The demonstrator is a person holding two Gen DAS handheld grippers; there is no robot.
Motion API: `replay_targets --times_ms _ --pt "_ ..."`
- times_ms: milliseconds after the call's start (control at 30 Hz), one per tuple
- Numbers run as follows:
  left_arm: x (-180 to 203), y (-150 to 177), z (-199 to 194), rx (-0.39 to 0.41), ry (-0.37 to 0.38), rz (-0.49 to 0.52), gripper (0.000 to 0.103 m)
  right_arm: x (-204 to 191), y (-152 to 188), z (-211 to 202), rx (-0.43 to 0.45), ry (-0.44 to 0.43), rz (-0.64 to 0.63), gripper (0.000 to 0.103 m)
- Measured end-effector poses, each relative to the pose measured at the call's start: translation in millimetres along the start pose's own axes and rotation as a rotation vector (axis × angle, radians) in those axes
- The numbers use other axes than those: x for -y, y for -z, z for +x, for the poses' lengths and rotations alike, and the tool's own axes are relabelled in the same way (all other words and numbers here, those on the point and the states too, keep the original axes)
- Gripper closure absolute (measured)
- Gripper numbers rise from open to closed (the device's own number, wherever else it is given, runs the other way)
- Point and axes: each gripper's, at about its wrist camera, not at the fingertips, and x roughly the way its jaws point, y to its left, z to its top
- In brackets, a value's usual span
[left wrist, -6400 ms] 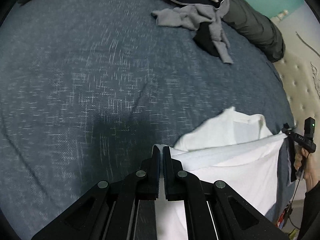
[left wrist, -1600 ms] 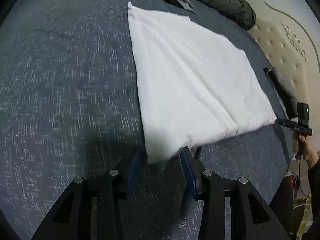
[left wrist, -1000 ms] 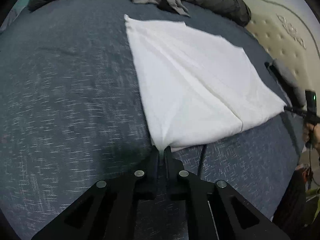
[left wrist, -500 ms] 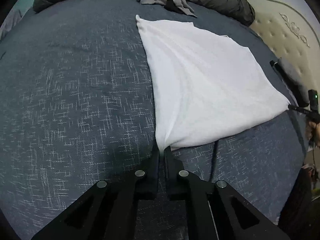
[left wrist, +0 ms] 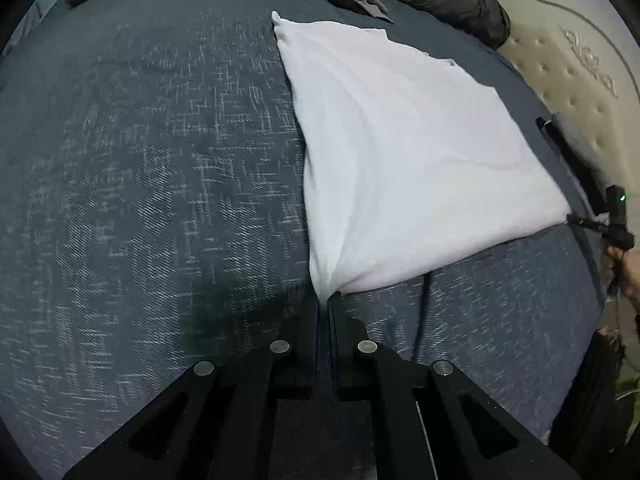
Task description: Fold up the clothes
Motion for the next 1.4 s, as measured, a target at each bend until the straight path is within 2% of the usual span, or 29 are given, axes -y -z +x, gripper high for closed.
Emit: replay_targets --times_ms 133,200,300,367,400,500,600,667,733,867,967,1033,1100,1200,1300,1400 --pt "2 -3 2 -0.006 0.011 -0.008 0.095 -8 -2 1 -0.011 -0.003 -0.020 0.099" --pt "3 -5 -3 -0.002 0.009 -0.014 0.094 -13 -2 1 -0.031 0.026 -0.024 0.096" --pt "4 -8 -20 0.045 -0.024 -0.030 0.092 -27 -7 -14 0.001 0.111 -0.063 0.085" --pt "6 -8 -37 0.094 -0.087 -0.018 0.090 -36 -13 -27 0.048 0.171 -0.063 0.073" --pt "6 -10 -43 0.117 -0.104 -0.017 0.089 -41 -16 -34 0.074 0.196 -0.058 0.073" --pt "14 -28 -43 0.170 -0.113 -0.041 0.086 -69 -31 -46 0.164 0.109 -0.036 0.073" --pt "22 -39 -41 0.216 -0.107 -0.045 0.085 -125 -47 -21 0.138 -0.035 -0.082 0.074" --pt "28 -41 -39 0.250 -0.088 -0.063 0.082 -159 -55 1 0.105 -0.107 -0.111 0.081" --pt "29 -36 -41 0.282 -0.070 -0.091 0.077 -189 -60 30 0.065 -0.141 -0.127 0.082" --pt "39 -35 -27 0.313 -0.047 -0.117 0.077 -230 -63 88 -0.003 -0.175 -0.094 0.082" --pt "43 -29 -19 0.330 -0.053 -0.098 0.077 -242 -56 115 -0.055 -0.130 -0.106 0.082" --pt "41 -26 -16 0.358 -0.075 -0.091 0.077 -248 -48 127 -0.085 -0.063 -0.104 0.082" --pt "34 -26 -10 0.367 -0.057 -0.117 0.077 -249 -38 123 -0.081 -0.021 -0.105 0.082" --pt "25 -26 -7 0.359 -0.030 -0.151 0.077 -265 -17 114 -0.079 0.023 -0.193 0.082" --pt "25 -27 -7 0.354 -0.001 -0.154 0.075 -266 -11 109 -0.083 0.016 -0.182 0.082" --pt "31 -27 -11 0.363 0.012 -0.132 0.067 -261 -25 110 -0.057 0.021 -0.141 0.082"
